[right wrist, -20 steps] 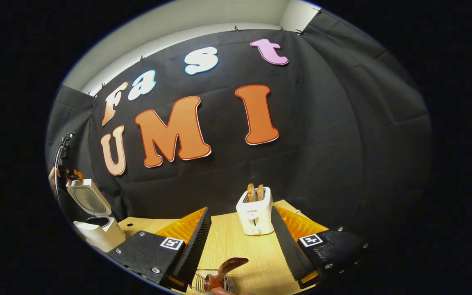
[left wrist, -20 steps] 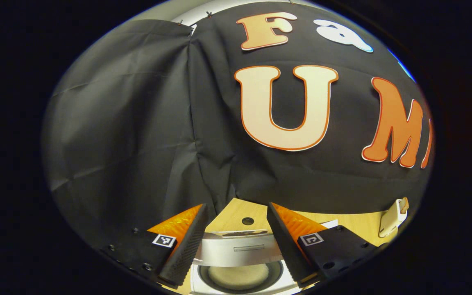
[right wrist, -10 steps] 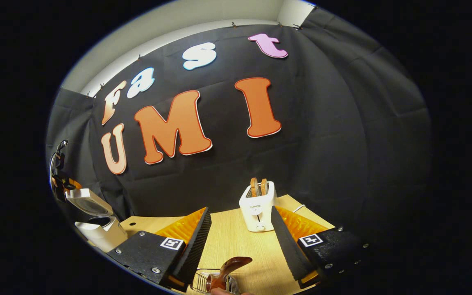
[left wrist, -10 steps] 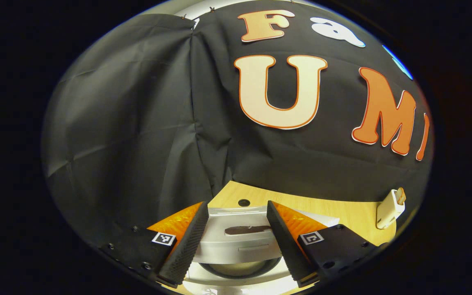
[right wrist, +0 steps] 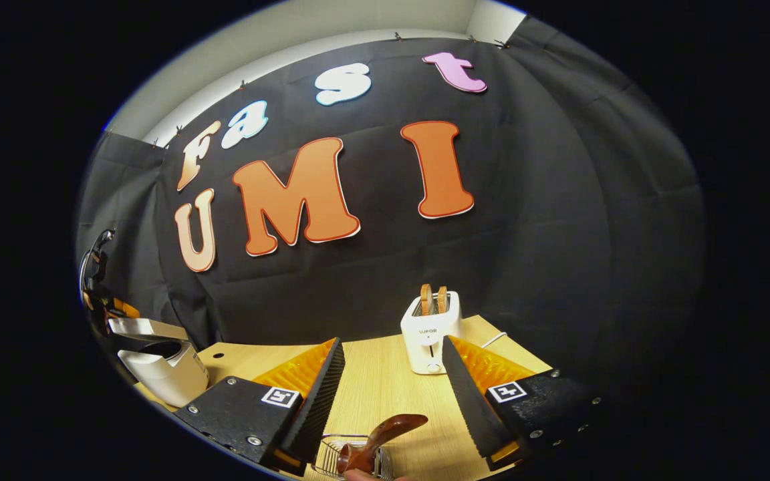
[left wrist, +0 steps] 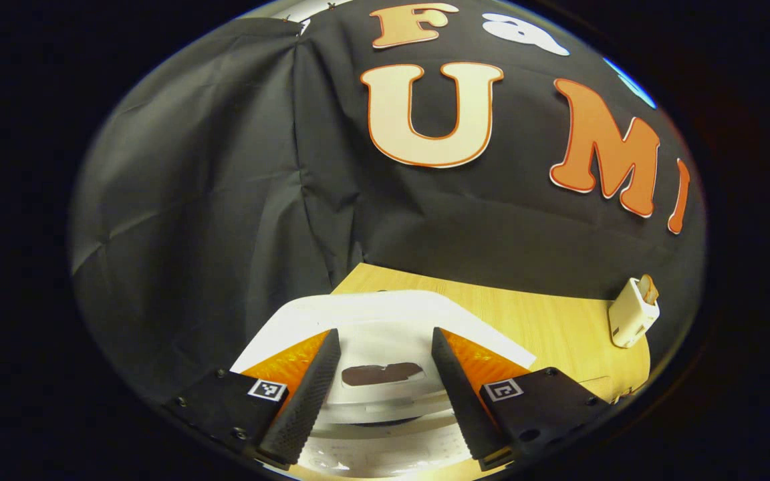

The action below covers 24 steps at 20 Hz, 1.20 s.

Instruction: Close the left gripper, press the button to open the rice cooker; take a wooden spoon from the chopstick holder with the right hand, scoop a spoonful of rice and pour it into the rice cooker, then put the wooden spoon back into the chopstick holder.

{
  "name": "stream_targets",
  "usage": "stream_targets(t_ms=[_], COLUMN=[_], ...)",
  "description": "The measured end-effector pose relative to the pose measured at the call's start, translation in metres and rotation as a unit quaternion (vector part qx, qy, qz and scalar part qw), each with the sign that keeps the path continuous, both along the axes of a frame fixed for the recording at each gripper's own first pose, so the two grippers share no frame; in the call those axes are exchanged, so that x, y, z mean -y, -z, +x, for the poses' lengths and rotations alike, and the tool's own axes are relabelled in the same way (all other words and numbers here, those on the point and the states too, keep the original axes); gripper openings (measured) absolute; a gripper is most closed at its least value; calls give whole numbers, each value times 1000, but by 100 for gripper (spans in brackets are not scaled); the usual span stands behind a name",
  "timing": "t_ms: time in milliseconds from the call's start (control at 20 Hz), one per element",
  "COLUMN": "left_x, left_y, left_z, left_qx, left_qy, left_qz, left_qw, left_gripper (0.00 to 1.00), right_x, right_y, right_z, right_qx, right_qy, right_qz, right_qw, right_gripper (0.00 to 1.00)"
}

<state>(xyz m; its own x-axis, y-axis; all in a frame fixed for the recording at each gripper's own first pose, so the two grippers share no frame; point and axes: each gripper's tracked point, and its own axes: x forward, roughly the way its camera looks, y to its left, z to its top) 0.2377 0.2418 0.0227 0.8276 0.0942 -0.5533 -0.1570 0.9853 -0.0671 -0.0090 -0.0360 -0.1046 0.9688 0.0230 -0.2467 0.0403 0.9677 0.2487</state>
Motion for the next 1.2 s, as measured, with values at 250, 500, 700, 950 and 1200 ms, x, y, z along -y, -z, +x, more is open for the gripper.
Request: stream_targets(t_ms=[250, 500, 700, 950, 1200], left_x=[0, -12, -10, -7, 12], left_y=[17, -3, -1, -25, -72], left_z=[-4, -9, -13, -13, -20], left_qx=[-28, -14, 5, 94, 186], left_qy=[5, -3, -2, -14, 1], left_qz=[16, 24, 35, 70, 95], left_qw=[999, 1000, 999, 993, 978], left_gripper=[92, 92, 91, 92, 91], right_x=[-6, -12, -12, -12, -15], right_y=[2, 5, 6, 0, -5], right_z=[-3, -3, -7, -10, -16], right_qx=[-1, -5, -6, 4, 20], right_qy=[-7, -16, -16, -16, -15], right_qz=[-6, -4, -12, -21, -14], right_qw=[1000, 1000, 1000, 1000, 1000], right_gripper=[87, 87, 87, 87, 87])
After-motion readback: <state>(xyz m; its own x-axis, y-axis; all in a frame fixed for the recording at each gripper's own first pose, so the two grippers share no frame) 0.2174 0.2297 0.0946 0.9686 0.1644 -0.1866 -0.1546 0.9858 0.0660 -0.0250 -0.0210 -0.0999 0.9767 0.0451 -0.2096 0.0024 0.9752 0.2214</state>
